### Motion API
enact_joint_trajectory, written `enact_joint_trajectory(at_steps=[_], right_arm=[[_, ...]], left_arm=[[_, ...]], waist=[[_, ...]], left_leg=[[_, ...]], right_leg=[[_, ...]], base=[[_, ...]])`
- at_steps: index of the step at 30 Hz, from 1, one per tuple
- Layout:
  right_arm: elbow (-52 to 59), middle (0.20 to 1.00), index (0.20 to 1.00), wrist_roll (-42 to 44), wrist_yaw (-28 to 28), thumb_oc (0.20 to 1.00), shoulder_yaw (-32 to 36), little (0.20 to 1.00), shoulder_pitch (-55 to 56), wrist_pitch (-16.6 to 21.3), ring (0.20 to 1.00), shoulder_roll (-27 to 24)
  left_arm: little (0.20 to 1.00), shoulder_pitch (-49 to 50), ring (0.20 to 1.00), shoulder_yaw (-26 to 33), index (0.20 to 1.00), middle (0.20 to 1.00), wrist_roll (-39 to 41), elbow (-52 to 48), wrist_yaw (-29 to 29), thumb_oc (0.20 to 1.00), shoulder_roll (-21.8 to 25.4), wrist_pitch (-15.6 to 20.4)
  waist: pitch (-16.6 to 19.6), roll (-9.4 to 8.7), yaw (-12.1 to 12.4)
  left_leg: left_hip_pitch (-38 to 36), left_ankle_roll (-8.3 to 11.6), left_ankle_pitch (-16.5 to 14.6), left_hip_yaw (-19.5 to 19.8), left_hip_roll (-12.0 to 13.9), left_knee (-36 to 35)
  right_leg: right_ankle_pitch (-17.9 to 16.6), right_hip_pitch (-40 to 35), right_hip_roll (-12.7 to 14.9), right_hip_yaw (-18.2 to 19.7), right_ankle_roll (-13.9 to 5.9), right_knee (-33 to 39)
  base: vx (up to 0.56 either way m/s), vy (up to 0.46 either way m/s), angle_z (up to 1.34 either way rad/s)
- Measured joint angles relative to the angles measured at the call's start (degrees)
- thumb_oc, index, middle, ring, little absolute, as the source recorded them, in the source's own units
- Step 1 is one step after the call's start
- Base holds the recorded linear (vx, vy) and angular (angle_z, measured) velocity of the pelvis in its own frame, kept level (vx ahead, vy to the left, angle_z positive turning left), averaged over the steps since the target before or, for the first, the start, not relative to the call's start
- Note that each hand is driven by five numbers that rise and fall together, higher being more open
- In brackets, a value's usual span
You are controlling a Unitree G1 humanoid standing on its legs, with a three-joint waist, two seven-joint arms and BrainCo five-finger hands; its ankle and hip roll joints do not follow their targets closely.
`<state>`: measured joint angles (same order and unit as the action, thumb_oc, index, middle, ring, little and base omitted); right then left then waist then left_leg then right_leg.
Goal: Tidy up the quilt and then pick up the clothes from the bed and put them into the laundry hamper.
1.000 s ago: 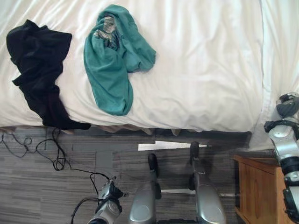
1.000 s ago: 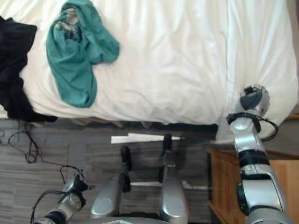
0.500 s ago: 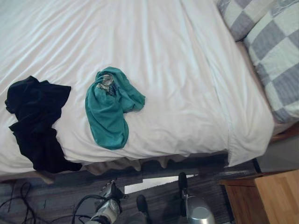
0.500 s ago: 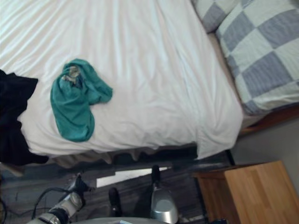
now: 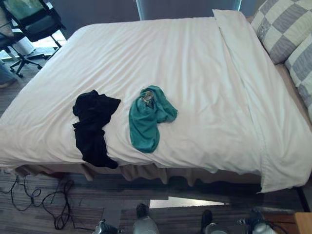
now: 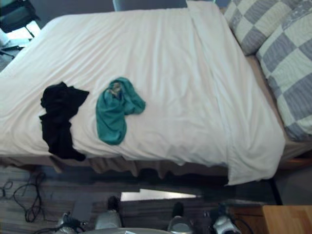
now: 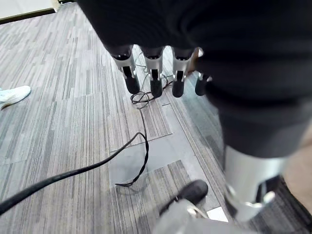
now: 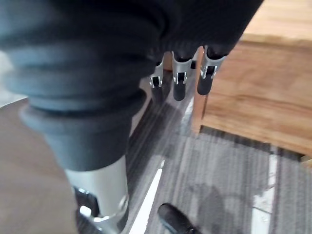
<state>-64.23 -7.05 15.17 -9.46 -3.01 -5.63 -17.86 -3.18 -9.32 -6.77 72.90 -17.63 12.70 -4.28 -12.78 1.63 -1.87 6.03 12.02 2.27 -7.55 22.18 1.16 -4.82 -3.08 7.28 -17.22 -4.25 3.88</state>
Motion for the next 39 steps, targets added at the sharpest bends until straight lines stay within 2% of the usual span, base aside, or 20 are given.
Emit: enact_joint_trajectory(at_steps=[3, 4, 6, 8, 9, 10, 12, 14, 17, 19, 21, 22, 25, 26, 29, 30, 33, 35, 37, 39], right_arm=[[-1.1, 1.000, 1.000, -2.0, -1.8, 1.000, -1.3, 1.000, 2.7, -0.3, 1.000, -0.9], [-0.2, 1.000, 1.000, -1.9, -2.0, 1.000, 1.2, 1.000, 4.4, 0.3, 1.000, -0.3], [-0.7, 1.000, 1.000, -1.9, -2.7, 1.000, -1.3, 1.000, 4.8, 0.1, 1.000, 2.1], [-1.1, 1.000, 1.000, -1.8, -3.2, 1.000, -2.4, 1.000, 5.4, -0.5, 1.000, 4.9], [-0.9, 1.000, 1.000, -1.8, -1.8, 1.000, -2.2, 1.000, 6.1, -0.8, 1.000, 5.9], [-1.0, 1.000, 1.000, -1.6, -1.8, 1.000, -3.0, 1.000, 6.1, -0.4, 1.000, 5.3], [-0.2, 1.000, 1.000, -1.4, -2.7, 1.000, -4.7, 1.000, 5.8, -0.2, 1.000, 5.0], [0.4, 1.000, 1.000, -0.8, -3.5, 1.000, -6.8, 1.000, 4.7, 0.4, 1.000, 5.0], [0.4, 1.000, 1.000, -0.8, -3.9, 1.000, -6.7, 1.000, 3.1, 1.0, 1.000, 4.6], [-0.1, 1.000, 1.000, -0.9, -3.4, 1.000, -6.8, 1.000, -0.2, 1.1, 1.000, 4.4], [-0.5, 1.000, 1.000, -0.8, -3.4, 1.000, -6.8, 1.000, -1.6, 1.0, 1.000, 3.3], [-0.6, 1.000, 1.000, -0.8, -3.2, 1.000, -6.6, 1.000, -2.0, 1.0, 1.000, 2.3], [-1.3, 1.000, 1.000, -0.8, -3.0, 1.000, -6.2, 1.000, -2.6, 0.7, 1.000, 2.2], [0.4, 1.000, 1.000, -0.9, -2.9, 1.000, -3.2, 1.000, -2.5, 0.8, 1.000, 2.2], [1.2, 1.000, 1.000, -0.9, -3.0, 1.000, -4.3, 1.000, -2.1, 0.7, 1.000, -0.1], [1.5, 1.000, 1.000, -1.4, -3.2, 1.000, -3.4, 1.000, -1.1, 0.6, 1.000, -1.0], [2.9, 1.000, 1.000, -1.7, -3.5, 1.000, -4.5, 1.000, 1.3, 0.7, 1.000, 4.2], [4.6, 1.000, 1.000, -1.5, -2.8, 1.000, -4.6, 1.000, 1.7, 0.7, 1.000, 6.9], [4.9, 1.000, 1.000, -1.3, -3.4, 1.000, -6.3, 1.000, 0.3, 0.9, 1.000, 8.2], [4.5, 1.000, 1.000, -0.9, -3.7, 1.000, -6.7, 1.000, 0.3, 1.4, 1.000, 8.6]], left_arm=[[1.000, 0.7, 1.000, -1.2, 1.000, 1.000, -0.2, 0.2, 0.1, 1.000, -1.9, 1.3], [1.000, 0.2, 1.000, -1.9, 1.000, 1.000, -0.7, 0.1, 0.3, 1.000, -1.6, 1.3], [1.000, 0.0, 1.000, -2.0, 1.000, 1.000, -1.2, 0.2, 0.3, 1.000, 0.7, 1.1], [1.000, 0.0, 1.000, -2.2, 1.000, 1.000, -1.2, 0.2, 0.7, 1.000, 2.4, 0.1], [1.000, 0.4, 1.000, -2.6, 1.000, 1.000, -1.4, 0.3, 1.0, 1.000, 2.5, -0.1], [1.000, 0.6, 1.000, -2.7, 1.000, 1.000, -2.2, 0.2, 1.4, 1.000, 3.0, -0.1], [1.000, 0.5, 1.000, -2.7, 1.000, 1.000, -3.5, 1.1, 2.0, 1.000, 4.4, -0.3], [1.000, 0.6, 1.000, -2.6, 1.000, 1.000, -4.6, 1.4, 2.9, 1.000, 4.9, -1.0], [1.000, 1.0, 1.000, -4.0, 1.000, 1.000, -6.1, 0.4, 4.0, 1.000, 3.6, -0.9], [1.000, -0.2, 1.000, -3.7, 1.000, 1.000, -6.7, -1.5, 3.8, 1.000, 2.6, -0.3], [1.000, 0.0, 1.000, -3.9, 1.000, 1.000, -6.7, -1.7, 3.9, 1.000, 1.7, -0.2], [1.000, 0.0, 1.000, -4.6, 1.000, 1.000, -6.6, -1.7, 3.8, 1.000, 0.7, -0.2], [1.000, -0.5, 1.000, -7.0, 1.000, 1.000, -6.9, -3.0, 3.9, 1.000, 0.2, 0.1], [1.000, -0.7, 1.000, -8.2, 1.000, 1.000, -7.3, -3.4, 3.0, 1.000, -0.3, 0.1], [1.000, -2.8, 1.000, -9.2, 1.000, 1.000, -7.3, -4.4, 2.6, 1.000, -1.5, 0.5], [1.000, -5.2, 1.000, -9.6, 1.000, 1.000, -7.7, -5.0, 2.8, 1.000, -3.1, 1.1], [1.000, -5.6, 1.000, -10.5, 1.000, 1.000, -8.1, -6.0, 2.8, 1.000, -1.3, 1.4], [1.000, -6.0, 1.000, -10.8, 1.000, 1.000, -8.0, -6.1, 2.8, 1.000, 1.2, 0.9], [1.000, -5.6, 1.000, -10.3, 1.000, 1.000, -8.0, -5.4, 2.9, 1.000, 3.1, 0.7], [1.000, -5.5, 1.000, -9.2, 1.000, 1.000, -8.0, -4.5, 2.8, 1.000, 4.0, 0.5]], waist=[[2.9, 0.45, 0.1], [2.6, -1.42, 0.8], [3.1, -5.55, 0.9], [3.3, -7.25, 0.4], [3.5, -6.16, 0.1], [3.2, -4.84, 0.4], [3.2, -3.35, 0.2], [3.0, -4.21, -1.4], [2.3, -4.02, -2.4], [-0.4, -2.99, -0.4], [-1.5, -3.38, -0.4], [-1.9, -1.93, -1.2], [-1.9, -1.42, -1.6], [-1.8, -1.26, -1.3], [-1.5, 1.89, -3.0], [-1.7, 2.65, -3.9], [0.8, -3.11, -4.1], [1.8, -6.48, -3.9], [1.7, -6.53, -3.8], [1.7, -6.11, -3.6]], left_leg=[[-5.4, -0.77, 2.1, 2.1, -0.8, -2.0], [-5.8, 1.88, 1.5, 1.4, -3.4, 0.3], [-4.2, -2.10, -0.9, -1.5, -8.4, 2.4], [-5.8, -5.42, -1.7, -2.8, -11.9, 1.8], [-7.3, -7.27, -1.7, -2.9, -12.3, 0.6], [-7.8, -7.38, -1.8, -3.0, -12.0, -0.5], [-8.2, -7.07, -0.4, -2.5, -10.7, -2.6], [-9.6, -9.67, 0.7, -2.8, -15.7, -6.2], [-9.7, -10.59, 0.6, -2.3, -21.1, -5.0], [-1.6, -3.25, -2.1, -2.8, -21.7, 12.1], [3.0, -1.05, -3.0, -2.8, -21.3, 19.3], [3.8, -0.92, -3.6, -2.3, -18.1, 19.9], [2.5, -1.86, -3.7, -4.0, -12.9, 14.6], [-2.8, -4.56, -2.1, -3.8, -10.5, 1.6], [-6.5, -3.27, 0.1, -0.7, -7.2, -5.5], [-8.4, -4.16, 0.1, -0.9, -8.3, -6.0], [-9.3, -7.43, -0.4, -1.8, -14.5, -6.0], [-9.2, -9.50, -0.7, -3.4, -16.7, -6.0], [-9.5, -11.69, -1.3, -5.9, -16.6, -6.0], [-9.8, -12.42, -1.7, -6.0, -16.4, -6.0]], right_leg=[[0.2, 0.0, 2.5, 0.8, -3.58, -2.6], [0.3, 1.4, 6.2, 1.7, -4.79, -6.3], [-3.6, 7.4, 13.3, -0.6, -2.61, -14.1], [-9.8, 8.7, 15.7, -2.2, 1.01, -16.3], [-5.7, 10.8, 14.8, -0.9, -0.07, -19.3], [-0.2, 12.1, 10.6, 2.0, -2.90, -21.3], [5.9, 14.2, 2.7, 5.2, -3.47, -24.7], [10.8, 15.4, -4.2, 5.5, -0.28, -25.1], [7.5, 11.5, -5.2, 4.2, 5.71, -15.5], [8.2, 9.7, -3.4, 6.2, 6.14, -11.9], [4.3, 7.7, -2.0, 5.8, 7.20, -8.1], [3.4, 5.5, -2.2, 4.9, 6.80, -5.5], [2.5, 4.3, -2.2, 5.4, 5.47, -2.6], [0.9, 4.6, -1.4, 8.2, 4.20, -1.6], [-1.9, 4.5, -1.0, 10.2, 0.90, 0.7], [-3.4, 3.3, 1.2, 8.9, -2.66, 0.6], [-5.5, 4.1, 7.7, 6.7, -3.53, -1.0], [-10.3, 6.4, 9.1, 7.6, -3.61, -2.6], [-13.4, 9.3, 8.6, 7.0, -3.43, -5.5], [-6.7, 9.6, 6.3, 6.6, -4.39, -8.1]], base=[[0.07, 0.791, 0.01], [-0.06, 0.392, -0.17], [-0.04, 0.507, -0.19], [0.06, 0.448, -0.22], [0.10, 0.420, -0.24], [0.10, 0.366, -0.19], [0.06, 0.235, 0.08], [0.07, 0.225, 0.24], [0.02, 0.247, 0.37], [-0.06, 0.187, 0.05], [0.02, 0.186, 0.03], [0.07, 0.339, 0.10], [0.06, 0.524, -0.20], [0.00, 0.349, -0.60], [0.04, 0.576, -0.39], [-0.03, 0.518, 0.03], [-0.07, 0.237, 0.12], [-0.11, 0.234, -0.35], [-0.05, 0.148, -0.44], [-0.01, 0.082, -0.13]])
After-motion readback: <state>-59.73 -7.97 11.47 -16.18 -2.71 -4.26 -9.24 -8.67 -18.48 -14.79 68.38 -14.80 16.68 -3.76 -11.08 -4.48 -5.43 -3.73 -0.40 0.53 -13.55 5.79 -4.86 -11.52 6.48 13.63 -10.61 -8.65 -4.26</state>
